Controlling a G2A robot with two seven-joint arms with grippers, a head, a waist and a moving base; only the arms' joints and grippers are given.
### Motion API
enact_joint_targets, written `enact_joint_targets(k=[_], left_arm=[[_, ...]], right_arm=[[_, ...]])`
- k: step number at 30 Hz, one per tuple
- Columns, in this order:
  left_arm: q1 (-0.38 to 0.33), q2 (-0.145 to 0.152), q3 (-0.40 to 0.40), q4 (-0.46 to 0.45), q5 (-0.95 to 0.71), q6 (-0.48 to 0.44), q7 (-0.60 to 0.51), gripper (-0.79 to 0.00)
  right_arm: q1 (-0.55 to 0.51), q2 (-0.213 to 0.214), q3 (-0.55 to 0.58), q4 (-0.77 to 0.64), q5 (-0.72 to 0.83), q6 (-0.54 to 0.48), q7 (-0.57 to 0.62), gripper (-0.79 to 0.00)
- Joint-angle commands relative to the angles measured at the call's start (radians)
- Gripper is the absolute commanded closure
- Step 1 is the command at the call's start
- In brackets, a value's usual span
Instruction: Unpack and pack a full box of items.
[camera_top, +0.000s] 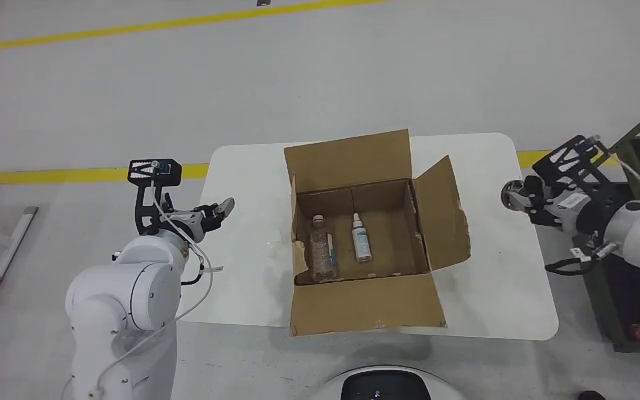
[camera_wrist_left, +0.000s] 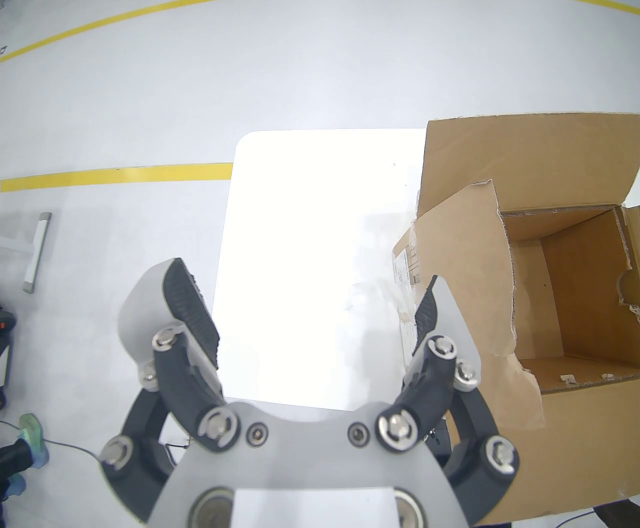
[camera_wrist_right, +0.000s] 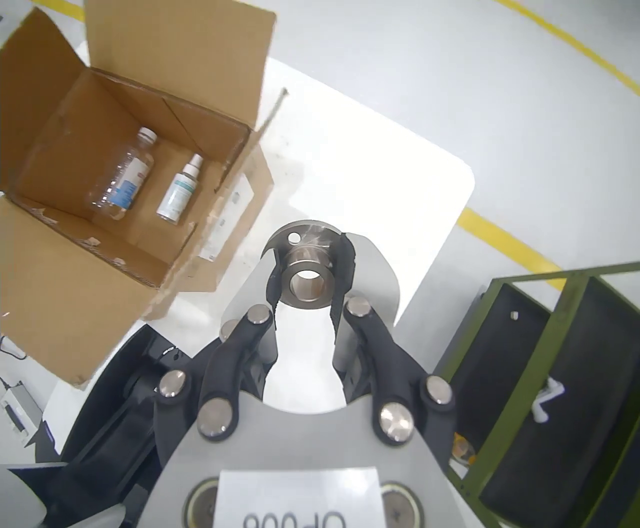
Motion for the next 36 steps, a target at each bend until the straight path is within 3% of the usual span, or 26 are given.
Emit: enact_joint_targets(k=[1, 17, 23, 28, 36], left_arm=[[0.0, 0.0, 0.0, 0.0, 0.0, 0.0, 0.0, -0.785], [0.0, 0.0, 0.0, 0.0, 0.0, 0.0, 0.0, -0.785], [0.0, 0.0, 0.0, 0.0, 0.0, 0.0, 0.0, -0.785], [0.0, 0.0, 0.0, 0.0, 0.0, 0.0, 0.0, -0.785], [0.0, 0.0, 0.0, 0.0, 0.0, 0.0, 0.0, -0.785]], right_arm=[[0.007, 0.002, -0.023, -0.019, -0.015, 0.019, 0.007, 0.0], [0.012, 0.003, -0.056, -0.029, -0.033, 0.03, 0.011, 0.0], [0.035, 0.006, -0.104, -0.047, -0.055, 0.025, -0.077, 0.0], [0.155, 0.003, -0.254, -0.028, -0.08, 0.017, -0.129, 0.0], [0.41, -0.034, -0.647, 0.167, -0.245, 0.064, -0.146, 0.0]])
